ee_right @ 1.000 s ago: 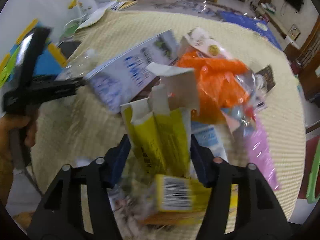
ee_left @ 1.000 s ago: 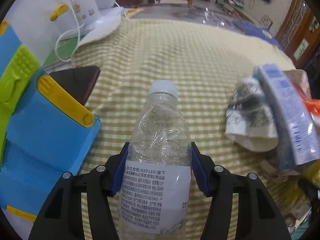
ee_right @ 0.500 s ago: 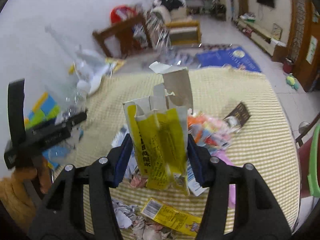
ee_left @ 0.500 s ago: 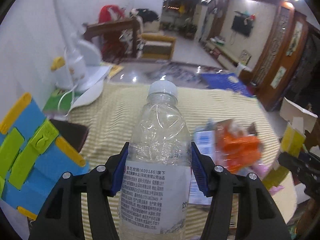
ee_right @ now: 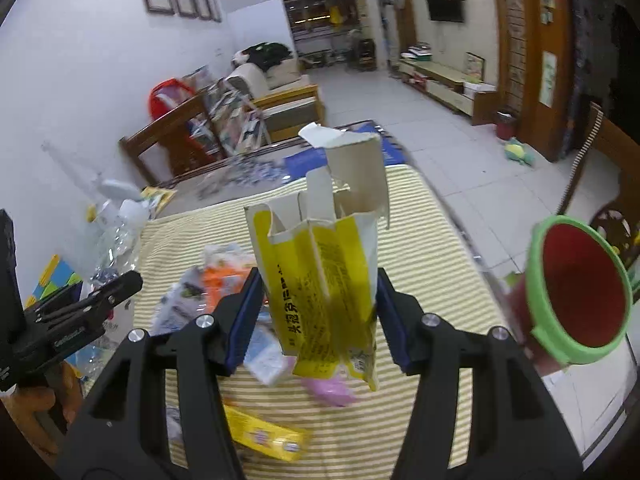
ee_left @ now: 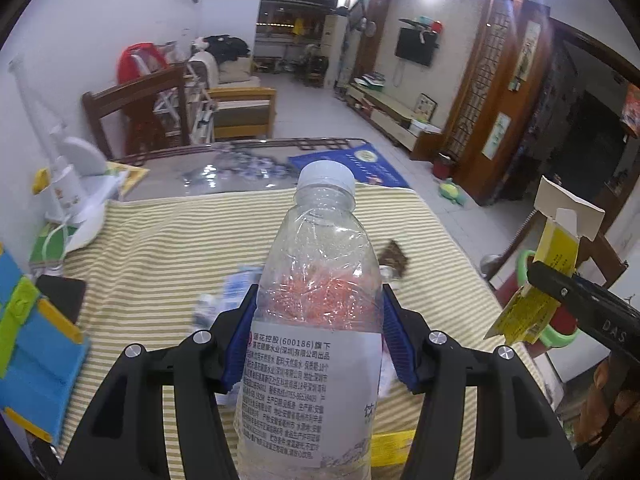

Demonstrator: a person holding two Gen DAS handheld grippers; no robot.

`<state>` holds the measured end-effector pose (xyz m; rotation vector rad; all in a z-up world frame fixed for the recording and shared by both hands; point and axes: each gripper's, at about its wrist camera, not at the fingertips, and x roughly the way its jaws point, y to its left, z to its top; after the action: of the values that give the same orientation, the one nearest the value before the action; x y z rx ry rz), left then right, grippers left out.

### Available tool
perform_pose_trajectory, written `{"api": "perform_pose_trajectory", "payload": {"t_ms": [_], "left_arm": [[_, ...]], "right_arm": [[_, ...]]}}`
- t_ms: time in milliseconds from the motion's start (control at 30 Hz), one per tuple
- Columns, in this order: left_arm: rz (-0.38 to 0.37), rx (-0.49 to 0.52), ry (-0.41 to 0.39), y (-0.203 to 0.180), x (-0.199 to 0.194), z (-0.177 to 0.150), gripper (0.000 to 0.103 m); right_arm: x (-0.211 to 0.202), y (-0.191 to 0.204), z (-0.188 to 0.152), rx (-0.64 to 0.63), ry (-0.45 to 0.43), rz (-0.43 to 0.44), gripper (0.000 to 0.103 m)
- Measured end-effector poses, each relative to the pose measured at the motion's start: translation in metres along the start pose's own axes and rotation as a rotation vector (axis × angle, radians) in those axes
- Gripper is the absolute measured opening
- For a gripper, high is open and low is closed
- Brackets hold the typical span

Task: Collect trash
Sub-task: 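Carry the bottle and yellow box to the red bucket and release both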

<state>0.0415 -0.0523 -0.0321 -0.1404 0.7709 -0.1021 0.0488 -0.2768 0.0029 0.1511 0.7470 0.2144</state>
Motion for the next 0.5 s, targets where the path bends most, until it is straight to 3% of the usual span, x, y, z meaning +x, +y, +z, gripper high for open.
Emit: {"api": "perform_pose_trajectory", "payload": {"t_ms": [500], "left_arm": [[-0.104, 0.033, 0.065, -0.205, 0.052, -0.001, 0.055]], "right_arm": [[-0.004, -0.225, 0.016, 0.106, 0.045, -0.167, 0.055]]}}
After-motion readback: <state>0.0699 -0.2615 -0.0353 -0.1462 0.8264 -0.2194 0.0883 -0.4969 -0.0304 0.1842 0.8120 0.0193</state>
